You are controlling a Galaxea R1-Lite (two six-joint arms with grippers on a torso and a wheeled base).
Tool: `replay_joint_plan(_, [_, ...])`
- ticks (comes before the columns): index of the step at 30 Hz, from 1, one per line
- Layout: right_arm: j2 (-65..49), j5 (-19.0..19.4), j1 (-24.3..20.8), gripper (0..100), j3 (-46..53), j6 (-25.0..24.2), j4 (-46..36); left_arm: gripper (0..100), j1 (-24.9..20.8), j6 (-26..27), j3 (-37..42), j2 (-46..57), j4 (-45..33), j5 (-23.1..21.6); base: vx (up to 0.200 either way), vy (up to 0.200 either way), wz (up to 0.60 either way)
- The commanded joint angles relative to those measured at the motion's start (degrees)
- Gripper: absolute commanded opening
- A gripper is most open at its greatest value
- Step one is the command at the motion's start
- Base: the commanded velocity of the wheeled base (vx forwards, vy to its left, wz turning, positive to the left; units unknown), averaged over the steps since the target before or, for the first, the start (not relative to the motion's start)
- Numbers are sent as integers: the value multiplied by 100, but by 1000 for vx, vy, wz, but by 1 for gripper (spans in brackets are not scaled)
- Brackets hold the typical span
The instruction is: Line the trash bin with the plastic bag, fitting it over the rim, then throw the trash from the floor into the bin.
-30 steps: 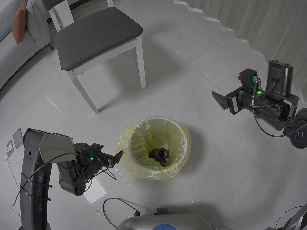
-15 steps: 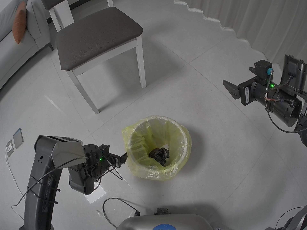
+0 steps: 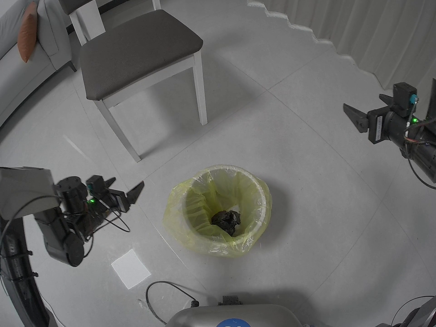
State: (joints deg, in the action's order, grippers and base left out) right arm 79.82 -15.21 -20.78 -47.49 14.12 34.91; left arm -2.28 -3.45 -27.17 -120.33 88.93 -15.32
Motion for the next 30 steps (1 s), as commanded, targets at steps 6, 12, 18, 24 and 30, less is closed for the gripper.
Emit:
replay_joint_plan(6, [-3834,142,690,100,3123,-76,-125,100,966,-279,2559,5424,-1431,-735,0,0,0])
replay_joint_plan(12, [-5126,414,1120,100,3967,-102,-529,100,922,-499,2612,8017,-3962,-744,0,0,0])
replay_joint_plan(18, [-6154,897,1709,100,4310,-164,-943,100,509,-727,1715,11234,-7961,-876,0,0,0])
replay_joint_plan(24, [-7631,915,1832,100,3923,-234,-3008,100,237,-657,810,12033,-10159,-515,0,0,0])
replay_joint_plan(30, [-7982,933,2114,100,3774,-480,-3632,100,237,-376,828,12033,-10000,-401,0,0,0])
